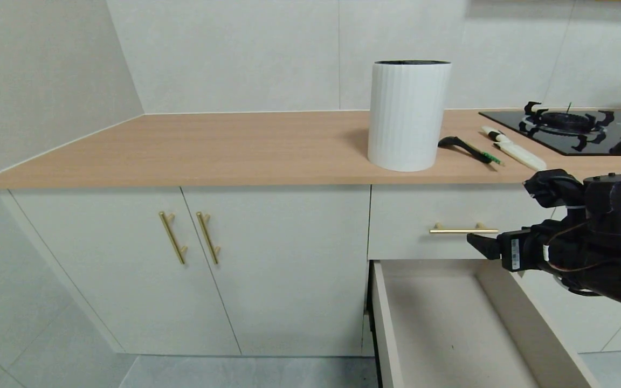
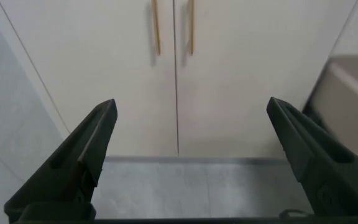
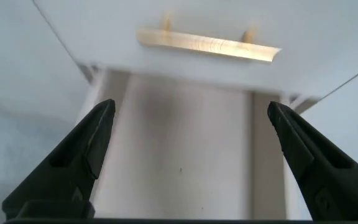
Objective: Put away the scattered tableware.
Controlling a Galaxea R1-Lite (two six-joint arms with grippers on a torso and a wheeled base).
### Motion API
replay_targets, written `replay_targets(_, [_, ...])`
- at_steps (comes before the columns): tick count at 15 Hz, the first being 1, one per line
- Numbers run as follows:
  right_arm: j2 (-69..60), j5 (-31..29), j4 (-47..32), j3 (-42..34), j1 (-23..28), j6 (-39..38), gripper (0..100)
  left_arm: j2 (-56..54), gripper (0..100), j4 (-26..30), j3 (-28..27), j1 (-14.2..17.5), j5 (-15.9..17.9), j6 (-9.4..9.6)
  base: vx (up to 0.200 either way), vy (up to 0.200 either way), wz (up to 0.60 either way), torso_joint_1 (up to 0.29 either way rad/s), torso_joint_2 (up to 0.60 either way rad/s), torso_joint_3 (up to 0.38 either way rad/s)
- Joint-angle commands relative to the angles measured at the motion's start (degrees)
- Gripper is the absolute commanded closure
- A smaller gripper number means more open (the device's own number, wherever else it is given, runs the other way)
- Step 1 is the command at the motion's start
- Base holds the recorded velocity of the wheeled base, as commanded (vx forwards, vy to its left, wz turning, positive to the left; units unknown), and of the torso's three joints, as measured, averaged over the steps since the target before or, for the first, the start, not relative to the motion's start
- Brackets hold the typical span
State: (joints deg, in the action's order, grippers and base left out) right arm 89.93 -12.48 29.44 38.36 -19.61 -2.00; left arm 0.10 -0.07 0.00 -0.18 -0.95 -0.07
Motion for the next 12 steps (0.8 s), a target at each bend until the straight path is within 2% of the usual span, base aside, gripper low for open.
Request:
replay_targets(1, [-0.1,0.0,-0.1,0.0,0.0,0.0,0,0.1,0,0.0,0.0,0.0,0.0,-0.01,0.000,0.000,0.00,0.168,-0.50,-0.286])
replay_targets(12, [0.4,0.0,-0.1,0.0,0.8,0.0,0,0.1,0,0.0,0.0,0.0,0.0,-0.01,0.000,0.000,0.00,0.195,-0.48,-0.284])
